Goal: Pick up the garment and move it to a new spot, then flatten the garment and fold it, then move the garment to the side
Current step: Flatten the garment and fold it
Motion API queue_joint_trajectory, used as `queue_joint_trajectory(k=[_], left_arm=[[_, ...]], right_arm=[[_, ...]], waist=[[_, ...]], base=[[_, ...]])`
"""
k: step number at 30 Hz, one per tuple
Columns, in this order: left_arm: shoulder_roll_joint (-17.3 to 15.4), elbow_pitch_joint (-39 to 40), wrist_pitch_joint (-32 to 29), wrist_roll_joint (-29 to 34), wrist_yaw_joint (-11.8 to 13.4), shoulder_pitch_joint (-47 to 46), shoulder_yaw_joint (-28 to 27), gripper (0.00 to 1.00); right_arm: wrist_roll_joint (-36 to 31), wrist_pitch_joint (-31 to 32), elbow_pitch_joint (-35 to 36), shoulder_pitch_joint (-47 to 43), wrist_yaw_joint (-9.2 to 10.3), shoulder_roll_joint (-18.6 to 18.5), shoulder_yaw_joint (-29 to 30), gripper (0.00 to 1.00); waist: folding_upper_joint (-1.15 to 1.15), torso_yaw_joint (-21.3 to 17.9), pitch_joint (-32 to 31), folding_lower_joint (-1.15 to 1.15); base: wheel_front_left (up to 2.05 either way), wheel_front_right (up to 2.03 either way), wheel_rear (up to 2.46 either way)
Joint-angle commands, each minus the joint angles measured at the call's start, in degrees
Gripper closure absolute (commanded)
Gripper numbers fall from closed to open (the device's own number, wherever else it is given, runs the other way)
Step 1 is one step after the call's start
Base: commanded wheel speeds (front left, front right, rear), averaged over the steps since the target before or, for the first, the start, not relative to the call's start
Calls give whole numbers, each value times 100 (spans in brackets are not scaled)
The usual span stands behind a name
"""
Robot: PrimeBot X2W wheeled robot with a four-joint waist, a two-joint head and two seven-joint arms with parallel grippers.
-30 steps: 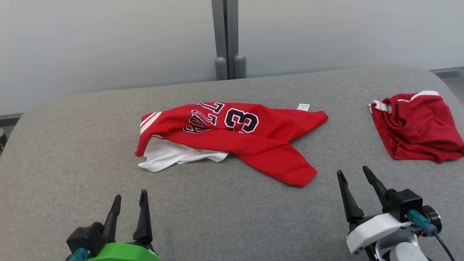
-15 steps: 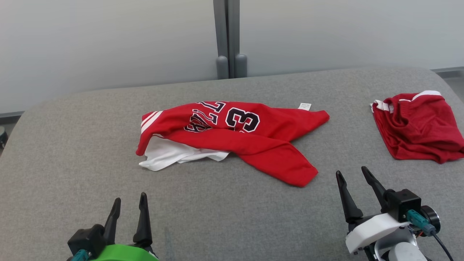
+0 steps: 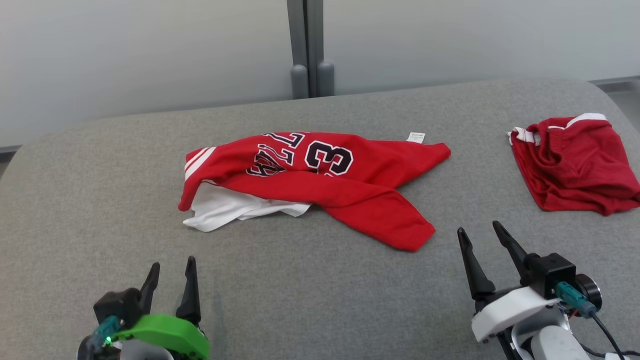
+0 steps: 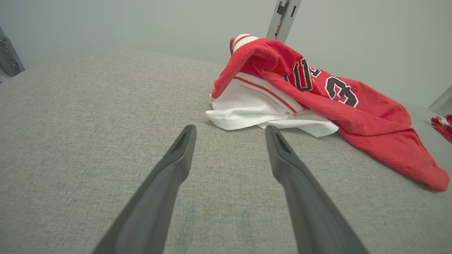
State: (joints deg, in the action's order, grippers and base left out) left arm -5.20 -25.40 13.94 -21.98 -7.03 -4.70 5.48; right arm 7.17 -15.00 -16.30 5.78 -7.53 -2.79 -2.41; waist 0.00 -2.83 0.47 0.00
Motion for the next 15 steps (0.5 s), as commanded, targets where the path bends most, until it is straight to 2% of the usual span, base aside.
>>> queue_joint_trajectory(k=[1,6,15], left_arm=[[-72,-159,-90,-44,-8,-233,-15,0],[-224,-858,-408,-227,-18,-966,-135,0],[-365,-1879,-387,-534,-43,-1877,-260,0]], right_arm=[[-18,-26,20,114,9,-20,-27,0],[-80,-26,43,325,9,-21,-150,0],[-161,-26,96,576,9,-20,-229,0]], waist=[[0,-85,143,0],[0,-328,527,0],[0,-695,1066,0]], base=[[0,0,0],[0,0,0],[0,0,0]])
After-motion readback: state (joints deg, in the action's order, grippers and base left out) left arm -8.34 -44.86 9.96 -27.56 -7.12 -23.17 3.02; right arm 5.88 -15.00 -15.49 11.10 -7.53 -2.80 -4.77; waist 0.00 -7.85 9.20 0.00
